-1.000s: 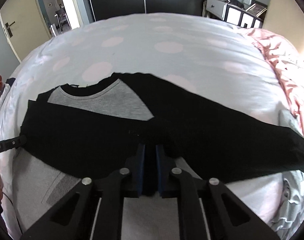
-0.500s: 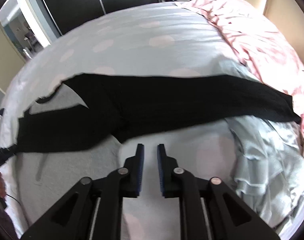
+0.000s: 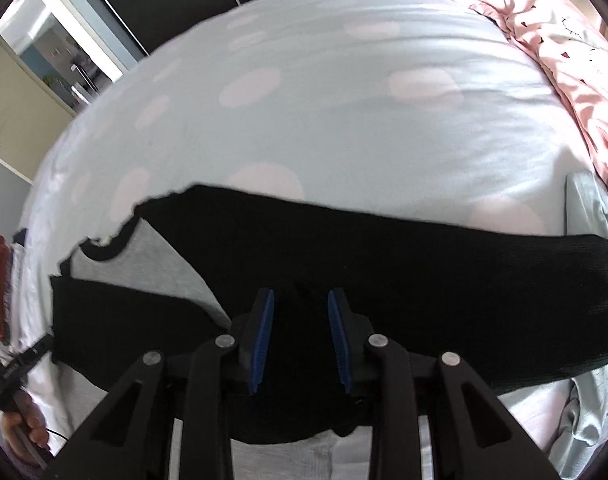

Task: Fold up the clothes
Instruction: 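Press the folded shirt flat with the left tool while the right tool smooths the sleeve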

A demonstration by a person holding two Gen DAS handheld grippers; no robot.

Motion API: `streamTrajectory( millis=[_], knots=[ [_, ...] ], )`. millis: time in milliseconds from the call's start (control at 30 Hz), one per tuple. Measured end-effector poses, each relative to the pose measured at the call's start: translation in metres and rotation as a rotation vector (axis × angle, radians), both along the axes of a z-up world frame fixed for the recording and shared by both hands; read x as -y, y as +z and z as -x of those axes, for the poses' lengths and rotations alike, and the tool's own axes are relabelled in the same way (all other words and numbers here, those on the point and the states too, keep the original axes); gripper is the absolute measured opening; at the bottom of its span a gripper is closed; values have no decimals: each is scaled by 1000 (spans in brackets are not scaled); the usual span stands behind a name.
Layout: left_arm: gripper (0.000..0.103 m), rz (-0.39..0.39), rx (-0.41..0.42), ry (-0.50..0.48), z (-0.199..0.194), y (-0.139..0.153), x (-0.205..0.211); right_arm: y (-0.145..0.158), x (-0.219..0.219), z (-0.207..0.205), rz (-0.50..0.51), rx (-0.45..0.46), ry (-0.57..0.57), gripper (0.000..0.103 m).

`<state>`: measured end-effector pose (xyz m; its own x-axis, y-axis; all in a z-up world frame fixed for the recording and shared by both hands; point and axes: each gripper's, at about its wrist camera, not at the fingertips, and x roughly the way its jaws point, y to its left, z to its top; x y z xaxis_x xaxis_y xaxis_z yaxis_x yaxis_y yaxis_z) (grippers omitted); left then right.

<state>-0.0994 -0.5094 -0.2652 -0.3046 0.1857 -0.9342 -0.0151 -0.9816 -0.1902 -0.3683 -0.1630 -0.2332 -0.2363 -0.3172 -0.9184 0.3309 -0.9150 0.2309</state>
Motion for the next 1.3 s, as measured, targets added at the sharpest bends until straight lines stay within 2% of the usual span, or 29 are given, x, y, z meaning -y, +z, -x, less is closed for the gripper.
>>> streamTrajectory(
  millis=[33, 67, 100, 200, 300, 400, 500, 600, 733, 933, 967, 1000, 1033, 1100, 1133, 1167, 1200, 1300],
  knots=[
    [50, 1, 4, 3, 0, -1, 1, 2, -2, -4, -5, -12, -1, 8],
    [41, 3, 9, 5, 0, -3, 2, 7, -5, -7, -7, -38, -3, 8],
    [38, 7, 14, 8, 0, -3, 3, 15, -9, -10, 0, -74, -8, 8],
    [37, 3, 19, 16, -2, -3, 5, 37, -26, -15, -12, -162, -60, 8],
    [37, 27, 22, 9, -4, -1, 3, 35, -37, -10, -67, -146, -91, 11],
    [37, 26, 17, 5, -6, 2, 2, 31, -52, -6, -46, -98, -110, 12],
    [37, -1, -7, 7, -8, 10, 5, 37, -70, -13, -24, -96, -134, 14],
    [37, -46, -37, 28, -7, 20, 15, 40, -84, -23, -52, -108, -132, 14],
    [38, -112, -31, 53, -3, 26, 23, 45, -113, -39, -80, -124, -148, 14],
    [37, -28, 44, -14, -9, 8, 2, 50, -143, -51, -155, -141, -143, 14],
    [34, -1, 48, -25, -11, 6, -2, 53, -151, -51, -158, -147, -150, 14],
    [26, 27, 52, -35, -12, 3, -5, 56, -161, -51, -157, -151, -161, 14],
    [13, 55, 52, -42, -12, 1, -7, 59, -172, -50, -157, -156, -176, 14],
    [13, 99, 40, -24, -12, -2, -5, 67, -200, -46, -146, -166, -229, 14],
    [13, 99, 42, -26, -12, -3, -5, 70, -214, -43, -134, -167, -259, 16],
    [13, 97, 45, -29, -12, -4, -6, 74, -231, -39, -121, -165, -295, 25],
    [13, 95, 48, -33, -12, -4, -6, 76, -248, -34, -105, -159, -333, 29],
    [16, 135, 37, -66, -14, -5, -14, 76, -300, -21, -65, -140, -450, 31]
  ],
)
